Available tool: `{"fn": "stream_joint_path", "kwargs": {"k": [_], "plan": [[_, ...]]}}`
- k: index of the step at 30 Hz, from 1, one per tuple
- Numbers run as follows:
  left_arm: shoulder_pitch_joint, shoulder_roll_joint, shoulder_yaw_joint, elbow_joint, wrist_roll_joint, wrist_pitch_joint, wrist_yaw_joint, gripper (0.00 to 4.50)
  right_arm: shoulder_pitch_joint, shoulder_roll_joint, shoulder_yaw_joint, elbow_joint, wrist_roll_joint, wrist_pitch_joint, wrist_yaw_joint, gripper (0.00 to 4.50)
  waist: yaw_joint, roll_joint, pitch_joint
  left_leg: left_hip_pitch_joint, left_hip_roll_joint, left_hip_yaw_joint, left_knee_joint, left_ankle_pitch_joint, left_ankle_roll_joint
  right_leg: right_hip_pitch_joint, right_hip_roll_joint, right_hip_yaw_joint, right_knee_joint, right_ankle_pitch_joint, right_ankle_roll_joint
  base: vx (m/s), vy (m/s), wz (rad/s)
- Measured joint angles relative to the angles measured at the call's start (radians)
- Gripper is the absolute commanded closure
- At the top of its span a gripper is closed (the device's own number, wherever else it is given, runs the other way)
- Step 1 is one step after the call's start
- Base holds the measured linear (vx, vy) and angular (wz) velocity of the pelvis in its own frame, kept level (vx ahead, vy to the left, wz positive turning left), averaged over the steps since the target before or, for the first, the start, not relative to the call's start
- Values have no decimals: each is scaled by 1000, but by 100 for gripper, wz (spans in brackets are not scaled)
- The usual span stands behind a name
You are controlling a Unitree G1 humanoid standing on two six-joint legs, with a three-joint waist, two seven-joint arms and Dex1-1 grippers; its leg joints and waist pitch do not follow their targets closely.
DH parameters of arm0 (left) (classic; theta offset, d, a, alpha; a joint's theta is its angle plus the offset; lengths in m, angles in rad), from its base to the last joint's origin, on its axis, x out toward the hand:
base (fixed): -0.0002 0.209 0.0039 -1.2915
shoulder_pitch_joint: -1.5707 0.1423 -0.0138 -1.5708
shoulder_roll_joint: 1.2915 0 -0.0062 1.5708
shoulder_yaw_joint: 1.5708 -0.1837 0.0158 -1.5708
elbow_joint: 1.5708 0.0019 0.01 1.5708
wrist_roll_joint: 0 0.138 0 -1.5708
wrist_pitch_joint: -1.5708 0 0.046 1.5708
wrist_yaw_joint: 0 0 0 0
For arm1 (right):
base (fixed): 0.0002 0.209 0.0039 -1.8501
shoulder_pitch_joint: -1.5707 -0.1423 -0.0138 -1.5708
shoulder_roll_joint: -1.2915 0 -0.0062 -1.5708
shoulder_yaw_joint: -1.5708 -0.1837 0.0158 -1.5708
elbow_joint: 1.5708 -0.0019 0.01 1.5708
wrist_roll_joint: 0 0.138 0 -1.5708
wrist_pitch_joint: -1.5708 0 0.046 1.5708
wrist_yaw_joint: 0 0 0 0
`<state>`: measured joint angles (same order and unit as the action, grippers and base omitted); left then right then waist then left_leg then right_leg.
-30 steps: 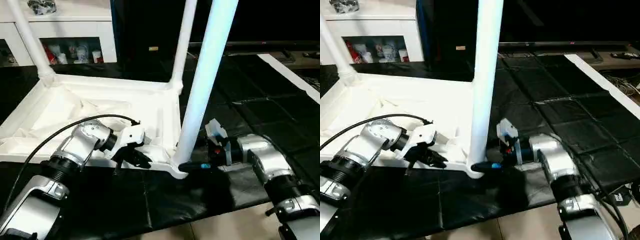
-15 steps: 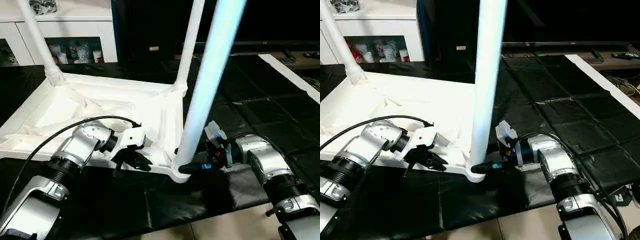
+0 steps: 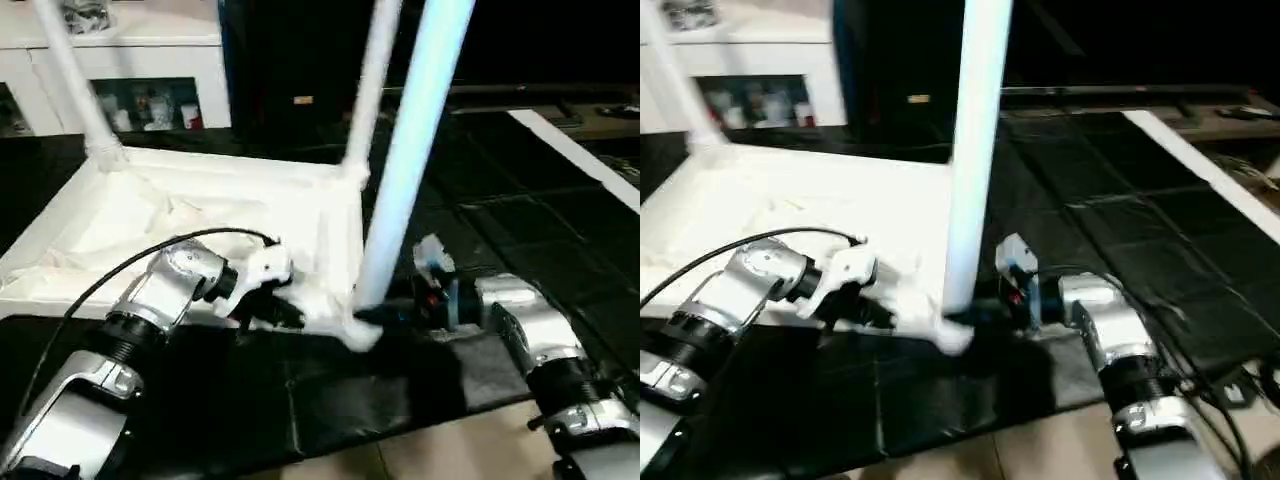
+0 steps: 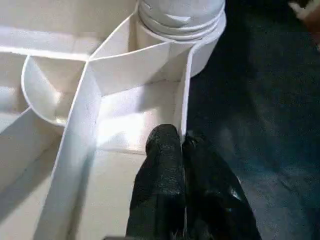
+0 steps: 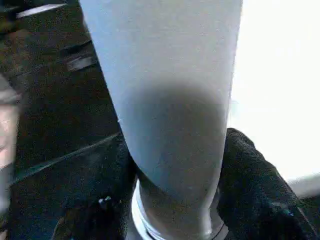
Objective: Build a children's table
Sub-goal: Rotate leg to tighten
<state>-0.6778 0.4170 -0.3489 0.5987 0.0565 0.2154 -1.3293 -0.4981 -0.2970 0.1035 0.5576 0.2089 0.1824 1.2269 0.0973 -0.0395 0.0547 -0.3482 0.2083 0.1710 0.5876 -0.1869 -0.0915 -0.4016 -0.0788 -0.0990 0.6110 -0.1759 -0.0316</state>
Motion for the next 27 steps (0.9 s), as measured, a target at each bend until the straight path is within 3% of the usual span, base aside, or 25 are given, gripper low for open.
{"fn": "stream_joint_path", "kwargs": {"k": [7,13,18,19,22,23,27], "plan": [[-17,-119,85,-8,19,227,265,450,-39,157,-94,7,-72,63,-467,251,-43,0,-2,2,-1,-1,0,0,0,0,0,0,0,0,0,0,0,0],[-32,-208,117,-4,35,285,433,450,-113,235,-126,57,-119,94,-727,252,-45,0,-2,0,-1,-1,-2,0,0,-1,0,0,-1,-1,2,0,0,0],[-33,-219,125,-4,35,290,459,450,-123,244,-134,59,-134,101,-751,252,-42,0,-2,-1,-1,-1,-4,-1,0,-2,0,0,-2,-1,1,0,0,0],[-33,-219,125,-4,36,290,460,450,-121,244,-134,54,-137,101,-750,197,-42,0,-2,-1,-1,-1,-4,-1,0,-2,0,0,-2,-1,2,0,0,0],[-32,-219,123,-6,37,291,457,450,-113,245,-133,48,-138,99,-745,197,-42,0,-1,-1,-1,0,-4,-1,0,-2,0,0,-2,-1,2,0,0,0],[-32,-218,122,-6,38,290,453,450,-109,245,-133,44,-138,97,-740,166,-42,0,-1,-1,-1,0,-4,-1,0,-2,0,0,-2,-1,2,0,0,0],[-29,-194,103,-10,38,258,413,450,-88,233,-130,32,-132,69,-676,143,-43,0,-1,-1,-1,0,-5,-1,0,-2,0,0,-2,-1,2,0,0,0]]}}
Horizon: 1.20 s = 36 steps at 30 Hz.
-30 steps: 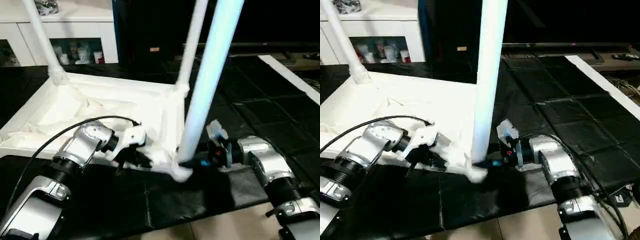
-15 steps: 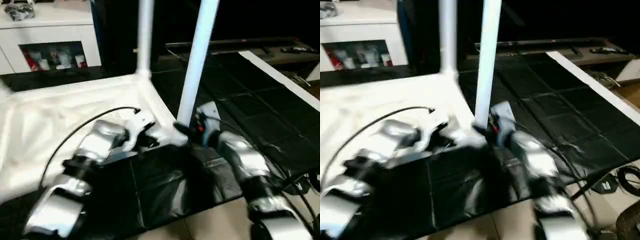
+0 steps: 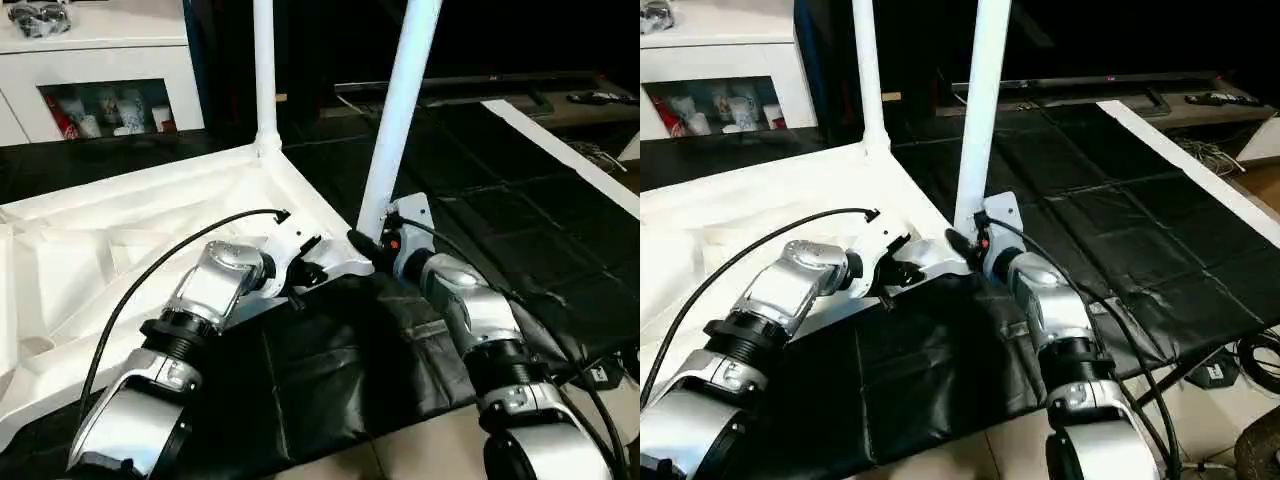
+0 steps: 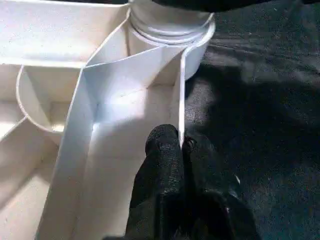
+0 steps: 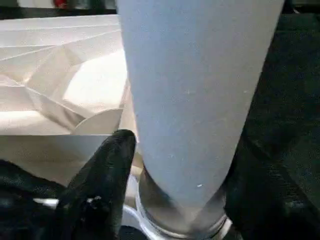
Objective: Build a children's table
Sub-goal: Rotate leg to tighten
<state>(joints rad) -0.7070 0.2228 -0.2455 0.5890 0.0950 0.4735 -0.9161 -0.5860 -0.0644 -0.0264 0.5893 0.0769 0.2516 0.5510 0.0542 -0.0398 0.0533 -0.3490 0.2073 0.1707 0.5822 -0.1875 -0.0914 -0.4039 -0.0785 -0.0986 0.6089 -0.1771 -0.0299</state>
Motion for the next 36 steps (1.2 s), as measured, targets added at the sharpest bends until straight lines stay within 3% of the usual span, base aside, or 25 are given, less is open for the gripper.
{"fn": "stream_joint_path", "kwargs": {"k": [1,5,8,15,22,26,28,30,36], "plan": [[5,7,-5,-4,0,-14,-11,450,3,-11,4,-1,4,-3,27,119,0,0,0,0,0,0,-1,0,0,0,0,0,0,0,0,0,0,0],[34,57,-29,-33,-5,-88,-96,450,40,-82,48,-39,18,-22,186,101,5,0,0,0,0,0,-3,0,0,0,0,0,0,0,-3,0,0,0],[43,84,-44,-47,-11,-119,-163,450,49,-125,78,-47,31,-23,280,64,10,1,1,0,0,0,-3,0,0,-1,0,0,0,1,-3,0,0,0],[65,181,-89,-68,-43,-238,-373,450,87,-260,161,-118,78,-39,609,64,38,-1,2,0,0,0,-1,0,0,-1,0,-1,0,1,-3,0,0,0],[69,244,-133,-83,-58,-323,-523,450,103,-318,196,-128,129,-49,832,64,59,-1,2,-1,1,0,1,0,0,-2,0,-1,0,1,-4,0,0,0],[69,258,-146,-81,-57,-360,-560,450,102,-332,211,-146,148,-74,901,64,62,-1,2,-1,1,0,3,0,0,-2,0,-1,1,1,-4,0,0,0],[68,258,-150,-79,-57,-374,-574,450,102,-334,230,-145,148,-89,931,99,61,-1,2,-1,1,0,4,0,0,-2,0,-1,1,1,-5,0,0,0],[68,258,-152,-78,-57,-378,-583,450,101,-334,233,-143,148,-91,944,99,62,-1,2,-1,1,0,4,0,0,-2,0,-1,1,2,-5,0,0,0],[68,261,-155,-73,-61,-394,-599,450,74,-336,244,-114,150,-90,997,155,63,-1,2,-1,1,0,3,0,0,-2,0,-1,1,1,-5,0,0,0]]}}
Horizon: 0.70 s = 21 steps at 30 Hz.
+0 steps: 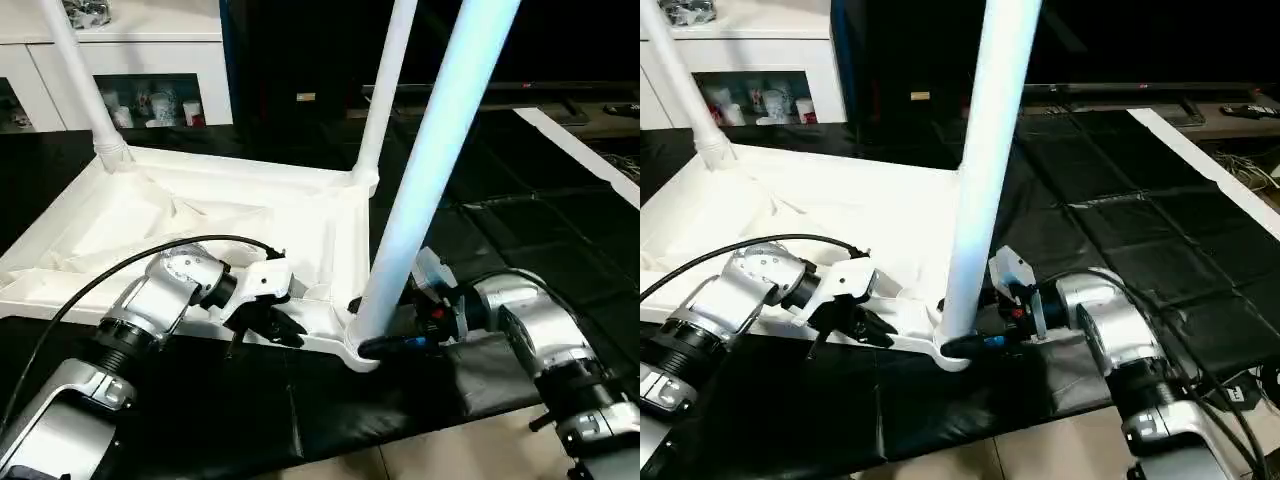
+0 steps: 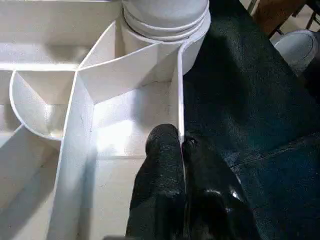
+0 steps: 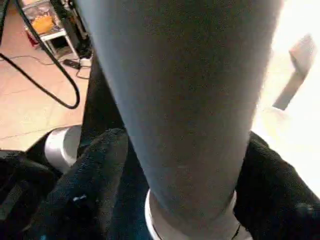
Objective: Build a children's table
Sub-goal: Rotate leg to tighten
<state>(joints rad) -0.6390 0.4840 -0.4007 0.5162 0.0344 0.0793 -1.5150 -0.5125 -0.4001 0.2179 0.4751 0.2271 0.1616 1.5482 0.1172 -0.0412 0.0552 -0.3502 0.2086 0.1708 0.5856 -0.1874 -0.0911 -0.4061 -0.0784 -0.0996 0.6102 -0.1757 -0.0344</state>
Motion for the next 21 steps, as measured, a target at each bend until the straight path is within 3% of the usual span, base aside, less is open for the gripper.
{"fn": "stream_joint_path", "kwargs": {"k": [9,17,21], "plan": [[0,4,-8,7,-1,-21,-24,450,-2,-3,10,10,7,2,22,231,1,0,0,0,0,0,1,0,0,0,0,0,1,0,0,0,0,0],[-1,-12,-4,8,-4,11,-19,450,10,-3,5,-2,7,7,11,243,2,0,0,1,0,0,1,0,0,1,0,0,1,0,0,0,0,0],[-1,-25,16,13,0,72,45,450,32,30,-33,-2,12,33,-89,244,-5,0,0,1,0,0,1,0,0,3,0,0,1,-1,2,0,0,0]]}}
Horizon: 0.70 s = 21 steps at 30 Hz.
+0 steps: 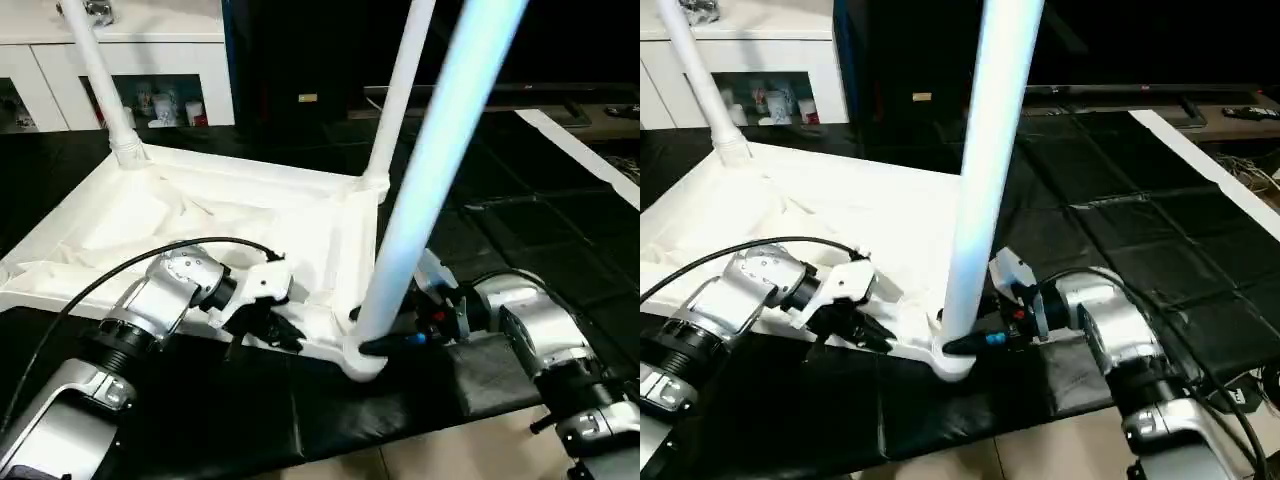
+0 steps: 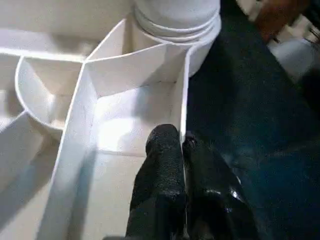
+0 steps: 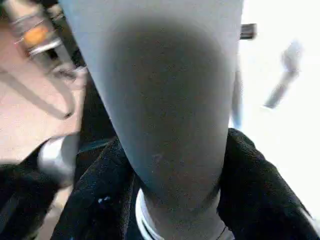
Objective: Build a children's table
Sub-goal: Rotate leg to tighten
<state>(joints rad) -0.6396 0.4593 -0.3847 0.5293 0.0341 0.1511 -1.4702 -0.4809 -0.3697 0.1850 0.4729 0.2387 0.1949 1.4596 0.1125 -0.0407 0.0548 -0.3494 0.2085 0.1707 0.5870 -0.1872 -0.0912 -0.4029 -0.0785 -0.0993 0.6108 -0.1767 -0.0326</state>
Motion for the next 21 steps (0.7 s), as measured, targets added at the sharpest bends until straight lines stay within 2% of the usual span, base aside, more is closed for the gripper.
{"fn": "stream_joint_path", "kwargs": {"k": [3,4,8,13,16,19,20,21], "plan": [[-6,-26,42,22,18,61,121,450,0,64,-63,23,-18,20,-196,244,-18,0,0,3,0,0,0,0,-1,1,0,0,1,1,0,0,0,0],[-15,-46,57,28,33,96,179,450,-6,96,-92,41,-21,26,-294,246,-30,0,0,3,0,0,0,1,-2,1,0,0,1,1,0,0,0,0],[-40,-147,104,49,41,237,362,450,-61,166,-151,97,-63,51,-569,249,-56,1,-1,3,-1,-2,1,1,-2,1,0,0,-1,1,0,0,0,0],[-68,-224,151,72,46,333,533,450,-139,271,-188,162,-118,76,-867,251,-63,2,-2,3,-1,-2,-1,1,-2,0,1,0,0,1,0,0,0,0],[-74,-253,165,76,54,353,592,450,-174,314,-203,193,-140,78,-984,251,-66,2,-2,2,-1,-2,-2,1,-2,-1,1,0,0,1,0,0,0,0],[-75,-263,171,76,60,358,610,450,-183,326,-207,200,-158,76,-1014,251,-66,2,-2,2,-1,-2,-2,1,-2,-1,1,0,-1,1,0,0,0,0],[-75,-263,170,76,61,358,611,450,-182,326,-207,201,-159,74,-1014,198,-66,2,-2,2,-1,-2,-2,1,-2,-1,1,0,-1,1,0,0,0,0],[-75,-263,170,76,61,358,610,450,-181,326,-207,201,-159,70,-1013,198,-66,2,-2,2,-1,-2,-2,1,-2,-1,1,0,-1,1,0,0,0,0]]}}
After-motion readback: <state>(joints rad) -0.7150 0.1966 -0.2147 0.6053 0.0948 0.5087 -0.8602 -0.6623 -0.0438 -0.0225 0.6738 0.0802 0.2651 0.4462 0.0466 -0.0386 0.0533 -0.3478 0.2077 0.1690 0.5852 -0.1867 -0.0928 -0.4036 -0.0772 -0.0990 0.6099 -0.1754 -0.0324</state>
